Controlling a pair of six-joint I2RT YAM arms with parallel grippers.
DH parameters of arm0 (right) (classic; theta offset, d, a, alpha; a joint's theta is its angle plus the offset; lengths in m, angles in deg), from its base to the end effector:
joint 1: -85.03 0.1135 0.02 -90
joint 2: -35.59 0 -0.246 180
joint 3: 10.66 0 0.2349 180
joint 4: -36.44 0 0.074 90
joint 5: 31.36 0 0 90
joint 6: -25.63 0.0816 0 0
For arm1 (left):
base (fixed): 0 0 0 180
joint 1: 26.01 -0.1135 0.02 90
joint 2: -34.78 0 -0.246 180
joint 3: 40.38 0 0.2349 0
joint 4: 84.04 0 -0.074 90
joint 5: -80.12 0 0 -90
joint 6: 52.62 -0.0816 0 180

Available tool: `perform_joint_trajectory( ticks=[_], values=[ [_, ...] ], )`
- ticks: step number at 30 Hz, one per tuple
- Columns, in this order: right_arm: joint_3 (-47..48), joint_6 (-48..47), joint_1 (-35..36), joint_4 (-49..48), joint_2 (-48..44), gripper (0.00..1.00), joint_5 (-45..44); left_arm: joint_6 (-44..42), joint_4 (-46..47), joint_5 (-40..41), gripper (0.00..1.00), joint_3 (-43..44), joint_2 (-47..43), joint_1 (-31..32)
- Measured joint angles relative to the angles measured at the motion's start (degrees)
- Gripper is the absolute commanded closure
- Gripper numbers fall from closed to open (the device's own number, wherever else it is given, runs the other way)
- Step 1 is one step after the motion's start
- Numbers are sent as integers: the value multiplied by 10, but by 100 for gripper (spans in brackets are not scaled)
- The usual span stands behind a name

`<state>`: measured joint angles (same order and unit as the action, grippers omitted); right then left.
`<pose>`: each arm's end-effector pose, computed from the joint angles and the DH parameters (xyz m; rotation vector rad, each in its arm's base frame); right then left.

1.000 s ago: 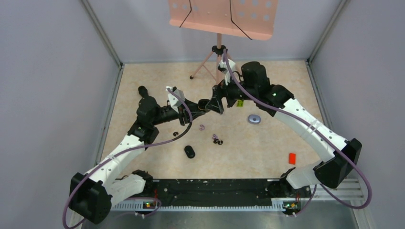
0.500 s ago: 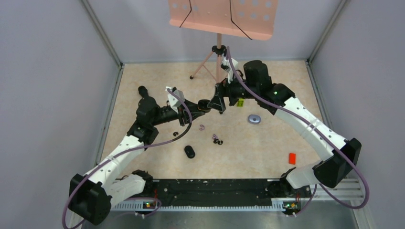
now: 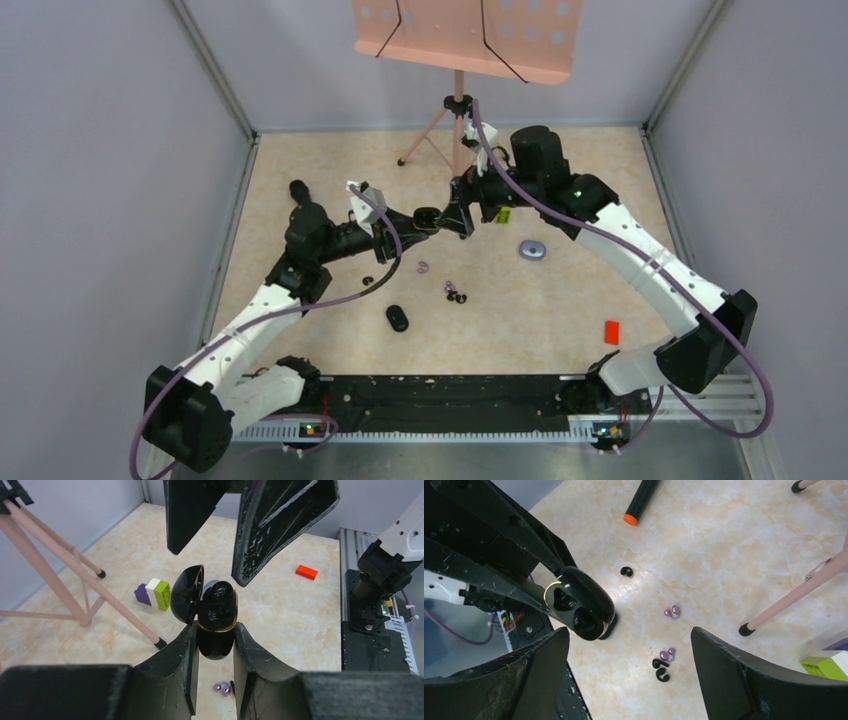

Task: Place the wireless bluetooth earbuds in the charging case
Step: Insert the right earbud into the right side groove of the charging case, then pick up the left earbud from the center of the board.

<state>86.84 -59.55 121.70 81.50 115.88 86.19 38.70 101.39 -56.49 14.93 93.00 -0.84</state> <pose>0.2440 0.2287 0.3571 -0.8778 1.9414 0.9332 0.2055 -0.1621 0.3164 0.9591 1.3124 -0.9764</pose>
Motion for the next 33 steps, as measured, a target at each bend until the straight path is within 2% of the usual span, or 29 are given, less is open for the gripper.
perform_joint_trajectory(
  ticks=[3, 6, 11, 14, 17, 24, 29, 33],
  values=[
    [2, -30, 0, 12, -9, 11, -4, 0, -14, 19, 100, 0, -5, 0],
    [-20, -66, -1, 9, -44, 19, -10, -9, -33, 34, 100, 0, -18, -3],
    [-143, -159, -1, 6, -127, 44, -18, -6, -77, 49, 100, 0, -42, -27],
    [-212, -231, -1, 8, -129, 61, -16, 17, -99, 53, 100, 0, -54, -60],
    [-267, -309, 0, 12, -108, 72, -12, 49, -113, 53, 100, -9, -65, -97],
    [-282, -486, 30, -13, 0, 83, -13, 109, -146, 56, 100, -45, -66, -133],
    [-269, -546, 72, -45, 75, 76, -27, 125, -169, 72, 100, -45, -66, -151],
    [-268, -553, 103, -66, 100, 76, -39, 125, -187, 86, 100, -45, -66, -159]
  ],
)
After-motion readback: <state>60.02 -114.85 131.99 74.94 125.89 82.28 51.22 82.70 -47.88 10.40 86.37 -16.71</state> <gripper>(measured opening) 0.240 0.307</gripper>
